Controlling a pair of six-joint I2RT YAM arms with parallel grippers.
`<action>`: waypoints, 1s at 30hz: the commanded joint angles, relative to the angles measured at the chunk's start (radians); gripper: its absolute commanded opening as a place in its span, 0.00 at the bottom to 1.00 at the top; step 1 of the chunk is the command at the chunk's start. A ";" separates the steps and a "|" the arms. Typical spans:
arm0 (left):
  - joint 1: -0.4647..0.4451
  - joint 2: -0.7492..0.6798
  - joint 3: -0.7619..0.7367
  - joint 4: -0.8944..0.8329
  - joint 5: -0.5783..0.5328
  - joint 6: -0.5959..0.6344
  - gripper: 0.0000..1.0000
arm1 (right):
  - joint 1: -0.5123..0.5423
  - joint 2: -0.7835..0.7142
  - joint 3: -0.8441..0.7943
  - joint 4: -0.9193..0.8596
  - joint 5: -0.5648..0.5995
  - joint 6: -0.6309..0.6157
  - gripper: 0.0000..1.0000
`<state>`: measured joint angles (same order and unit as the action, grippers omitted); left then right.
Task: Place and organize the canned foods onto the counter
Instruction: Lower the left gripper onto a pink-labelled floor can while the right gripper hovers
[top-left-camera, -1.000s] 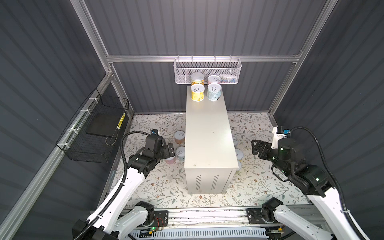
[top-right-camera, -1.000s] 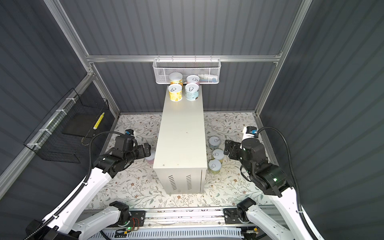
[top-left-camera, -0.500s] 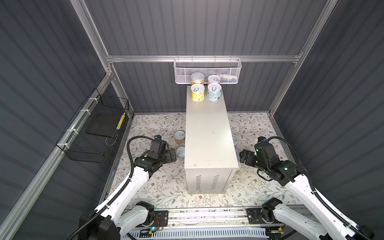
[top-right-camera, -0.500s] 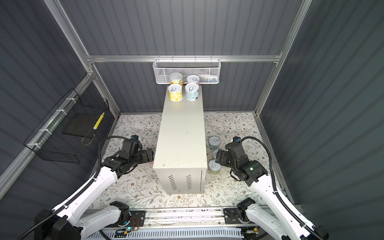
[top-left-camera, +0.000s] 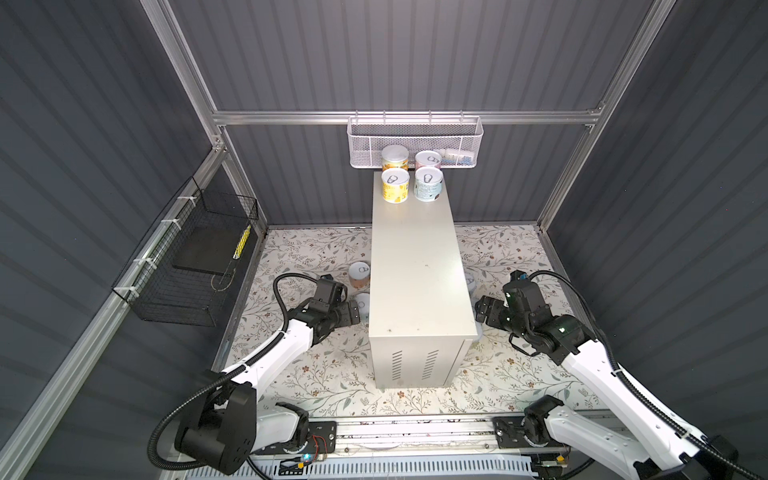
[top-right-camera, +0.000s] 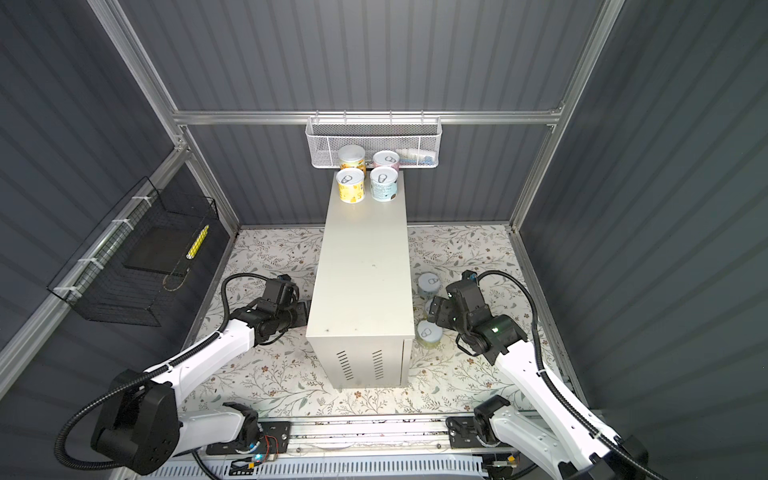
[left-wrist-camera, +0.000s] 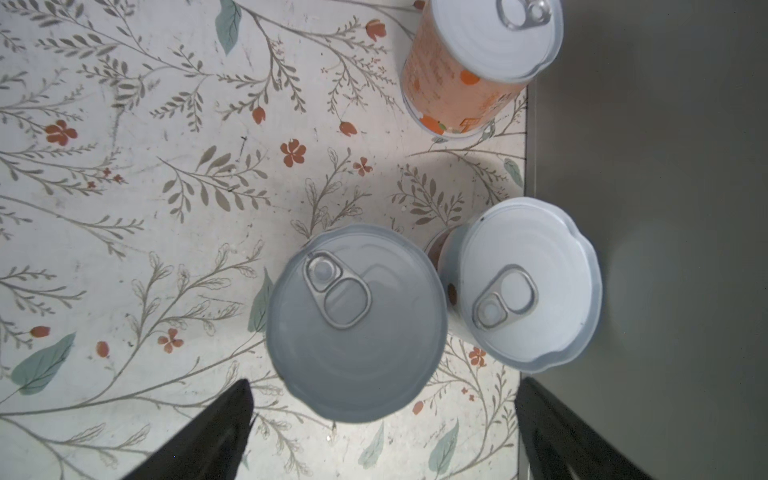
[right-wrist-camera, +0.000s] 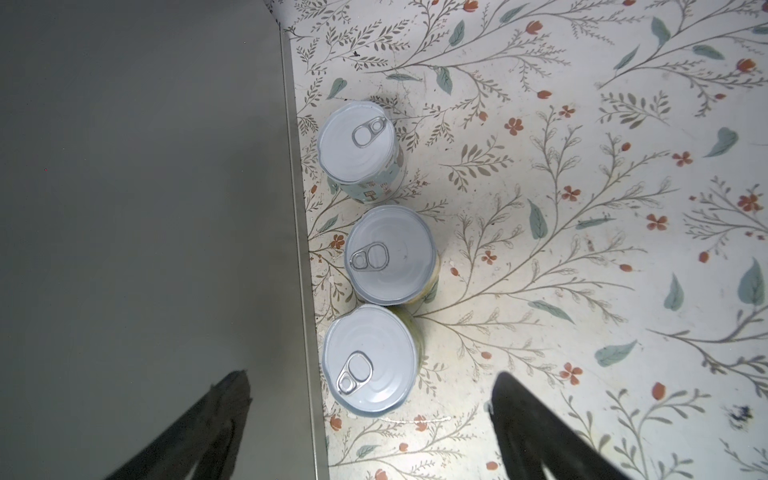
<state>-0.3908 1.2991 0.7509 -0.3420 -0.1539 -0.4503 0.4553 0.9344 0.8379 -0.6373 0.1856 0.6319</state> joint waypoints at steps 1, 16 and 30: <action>0.009 0.028 0.036 0.012 -0.006 -0.017 0.99 | -0.010 0.011 0.023 0.024 -0.014 -0.002 0.92; 0.018 0.083 0.026 0.016 -0.045 -0.039 0.96 | -0.031 0.034 0.003 0.050 -0.033 -0.003 0.92; 0.037 0.163 0.035 0.085 -0.041 -0.064 0.95 | -0.042 0.030 -0.016 0.058 -0.038 0.011 0.92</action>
<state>-0.3622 1.4494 0.7624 -0.2802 -0.1944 -0.4889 0.4175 0.9707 0.8242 -0.5747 0.1516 0.6323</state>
